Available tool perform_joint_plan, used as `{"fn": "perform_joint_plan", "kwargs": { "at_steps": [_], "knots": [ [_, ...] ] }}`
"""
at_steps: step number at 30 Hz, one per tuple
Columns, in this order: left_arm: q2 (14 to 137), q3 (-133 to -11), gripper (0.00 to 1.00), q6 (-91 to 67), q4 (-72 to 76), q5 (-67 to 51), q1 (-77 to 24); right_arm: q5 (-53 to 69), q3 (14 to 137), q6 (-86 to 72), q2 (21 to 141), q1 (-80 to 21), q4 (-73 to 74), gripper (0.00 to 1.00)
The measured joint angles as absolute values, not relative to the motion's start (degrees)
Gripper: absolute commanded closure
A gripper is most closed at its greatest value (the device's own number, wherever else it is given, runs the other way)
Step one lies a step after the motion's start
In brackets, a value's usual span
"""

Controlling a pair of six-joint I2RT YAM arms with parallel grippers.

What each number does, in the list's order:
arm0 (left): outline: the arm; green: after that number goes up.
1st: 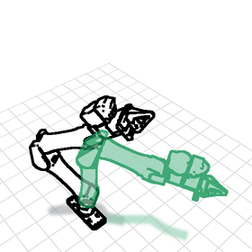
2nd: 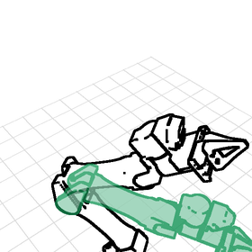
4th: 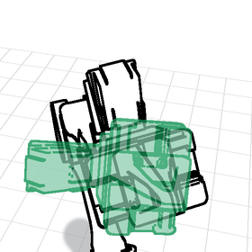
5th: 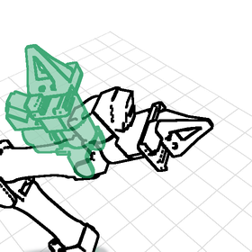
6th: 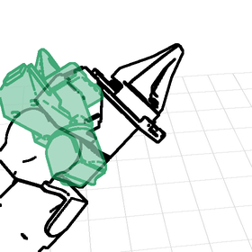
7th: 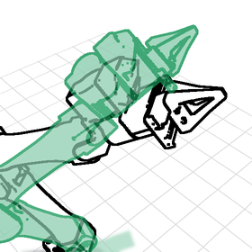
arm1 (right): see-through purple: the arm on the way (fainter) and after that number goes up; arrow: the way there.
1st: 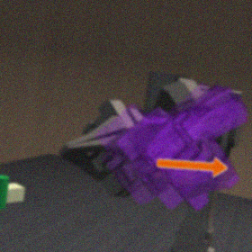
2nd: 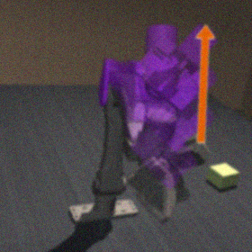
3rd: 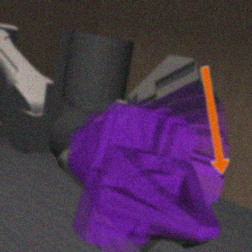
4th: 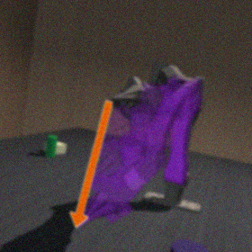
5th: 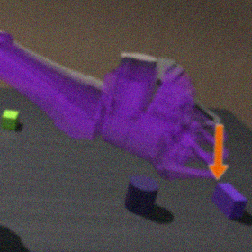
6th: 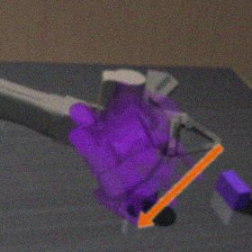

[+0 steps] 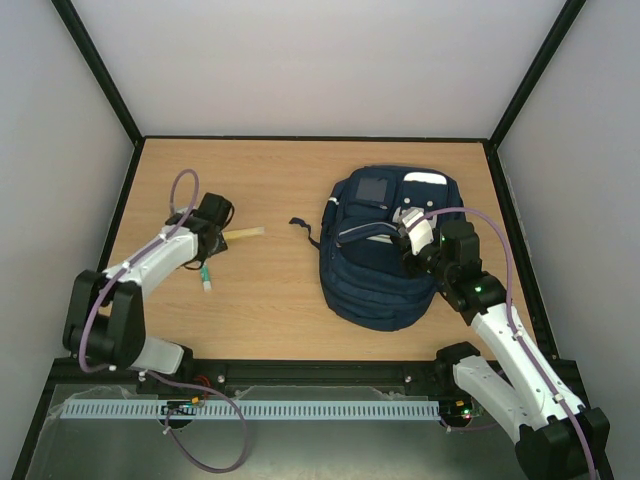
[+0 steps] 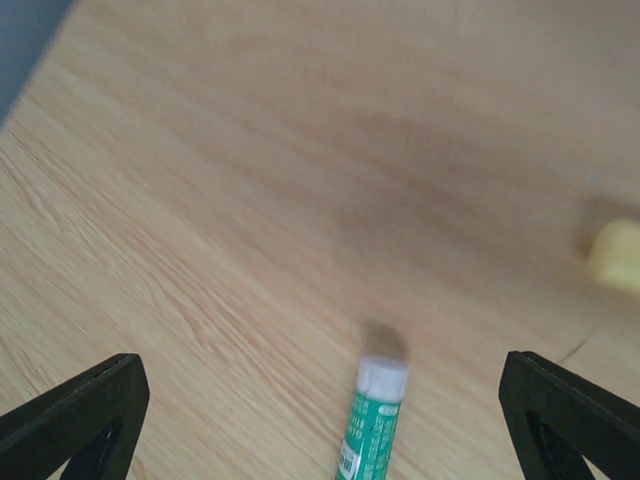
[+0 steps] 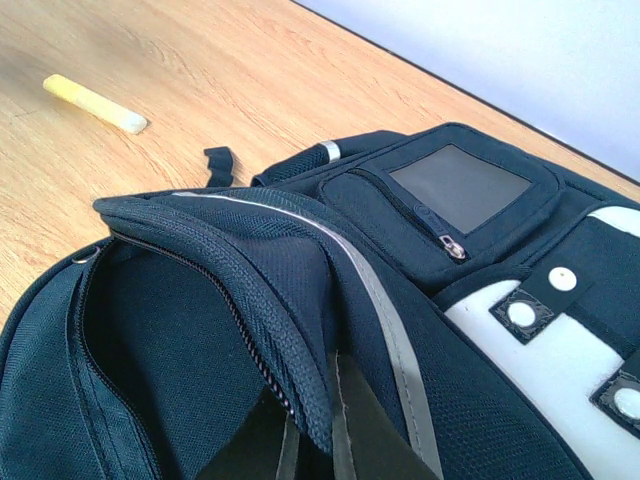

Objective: Pack the student bag
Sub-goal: Place the stationery in the student bag, then pick up the stationery from the center of the board.

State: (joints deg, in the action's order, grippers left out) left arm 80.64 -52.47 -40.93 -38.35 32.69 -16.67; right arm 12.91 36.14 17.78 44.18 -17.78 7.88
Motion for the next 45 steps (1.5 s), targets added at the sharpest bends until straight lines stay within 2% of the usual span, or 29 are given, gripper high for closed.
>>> {"fn": "perform_joint_plan", "kwargs": {
  "at_steps": [5,13,16,23,32,41,45],
  "knots": [
    [85.62,-50.96,0.02,-41.87,-39.92,26.39,-15.77,13.06,36.14,17.80,44.21,-17.78,7.90,0.99],
    [85.91,-49.17,0.09,-42.87,-39.57,21.19,-13.63,13.06,36.14,17.80,44.21,-17.78,7.90,0.99],
    [85.93,-48.34,0.14,-42.65,-38.83,19.33,-12.58,13.06,36.14,17.80,44.21,-17.78,7.90,0.99],
    [85.95,-45.06,0.18,-40.60,-35.59,13.06,-9.28,13.08,36.14,17.80,44.21,-17.78,7.90,0.99],
    [85.95,-43.81,0.46,-39.27,-33.10,8.97,-8.71,13.08,36.14,17.80,44.29,-17.78,7.92,0.99],
    [85.95,-43.00,0.57,-39.92,-32.34,7.51,-8.71,13.10,36.14,17.80,44.29,-17.78,7.92,0.99],
    [85.89,-42.96,0.66,-39.86,-32.03,7.18,-8.71,13.08,36.14,17.80,44.29,-17.78,7.92,0.99]
  ]
}}
